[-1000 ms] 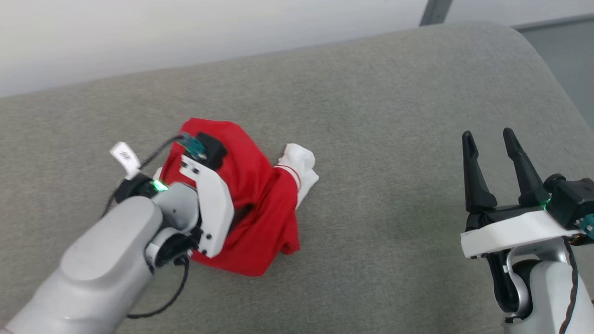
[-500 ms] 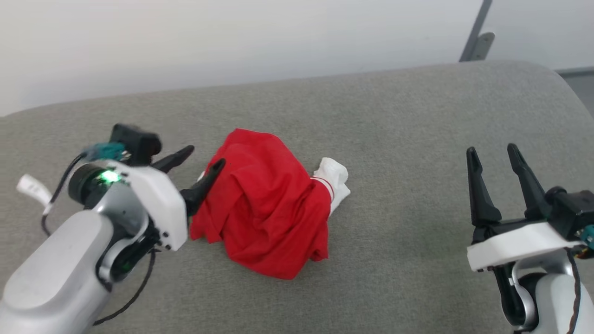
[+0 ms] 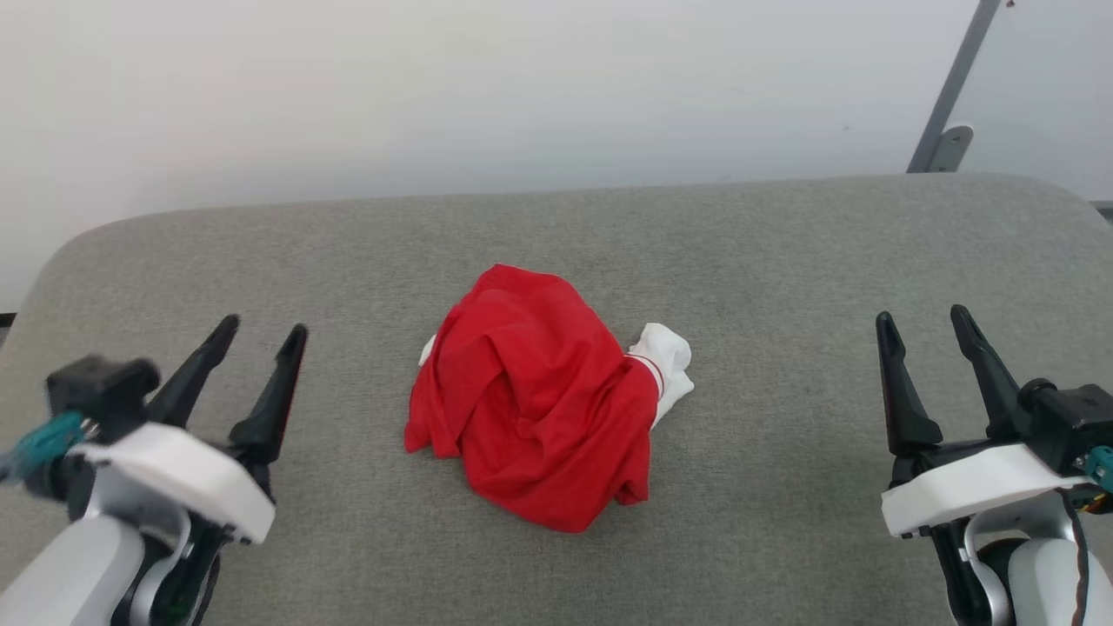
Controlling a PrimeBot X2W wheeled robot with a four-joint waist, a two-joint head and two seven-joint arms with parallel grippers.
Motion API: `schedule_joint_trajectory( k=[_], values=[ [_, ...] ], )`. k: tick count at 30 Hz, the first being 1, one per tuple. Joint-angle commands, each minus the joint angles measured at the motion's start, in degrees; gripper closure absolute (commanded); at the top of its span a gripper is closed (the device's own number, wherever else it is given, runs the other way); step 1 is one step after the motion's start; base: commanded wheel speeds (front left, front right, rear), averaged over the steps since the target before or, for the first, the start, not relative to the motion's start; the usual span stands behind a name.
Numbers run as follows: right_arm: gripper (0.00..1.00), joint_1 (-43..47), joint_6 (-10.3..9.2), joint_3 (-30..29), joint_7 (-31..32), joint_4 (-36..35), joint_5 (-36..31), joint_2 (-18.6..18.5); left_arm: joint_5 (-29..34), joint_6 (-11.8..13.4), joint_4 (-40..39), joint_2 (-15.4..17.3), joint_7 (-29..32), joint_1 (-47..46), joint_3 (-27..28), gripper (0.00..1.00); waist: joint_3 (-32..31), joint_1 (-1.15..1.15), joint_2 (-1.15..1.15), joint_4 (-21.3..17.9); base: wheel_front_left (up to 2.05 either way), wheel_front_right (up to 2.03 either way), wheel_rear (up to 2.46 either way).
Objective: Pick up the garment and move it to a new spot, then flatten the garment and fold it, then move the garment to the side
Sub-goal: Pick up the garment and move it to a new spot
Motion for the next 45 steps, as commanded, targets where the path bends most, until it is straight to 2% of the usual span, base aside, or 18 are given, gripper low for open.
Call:
schedule_joint_trajectory(
  k=[1,7,11,15,20,35,45],
  values=[
    [0.0,0.84,0.0,-0.04,-0.5,0.05,0.46,-0.28,-1.2,0.91,-0.78,0.26,-2.27,2.74,1.28,0.0,-0.31,0.0,0.0,0.65,0.0,0.0,0.0],
    [0.0,1.05,0.0,0.15,-0.75,0.18,0.56,-0.55,-1.45,2.32,-1.65,0.7,-5.18,8.13,3.64,0.0,-0.53,0.0,0.0,1.61,0.0,0.0,0.0],
    [0.0,1.44,0.0,0.01,-0.97,0.49,0.59,-0.6,-2.01,3.46,-2.19,-0.36,-6.35,11.81,6.47,0.0,-0.7,0.0,0.0,2.49,0.0,0.0,0.0],
    [0.0,1.83,0.0,-0.14,-1.03,0.77,0.56,-0.52,-1.1,3.36,-2.51,-0.87,-6.83,14.92,9.22,0.0,-0.83,0.0,0.0,3.23,0.0,0.0,0.0],
    [0.0,2.14,0.0,-0.64,-1.21,0.93,0.67,-0.42,0.8,2.85,-3.72,-3.12,-6.88,18.13,14.17,0.0,-0.86,0.0,0.0,4.26,0.0,0.0,0.0],
    [0.0,3.15,0.0,-1.44,-1.86,1.99,0.24,0.48,8.37,-4.19,-2.77,-12.52,-6.91,24.98,26.41,0.0,-1.37,0.0,0.0,5.45,0.0,0.0,0.0],
    [0.0,3.49,0.0,-2.13,-2.48,3.15,0.44,1.18,12.65,-8.3,-0.62,-18.29,-6.91,26.6,31.53,0.0,-1.6,0.0,0.0,5.43,0.0,0.0,0.0]
  ],
)
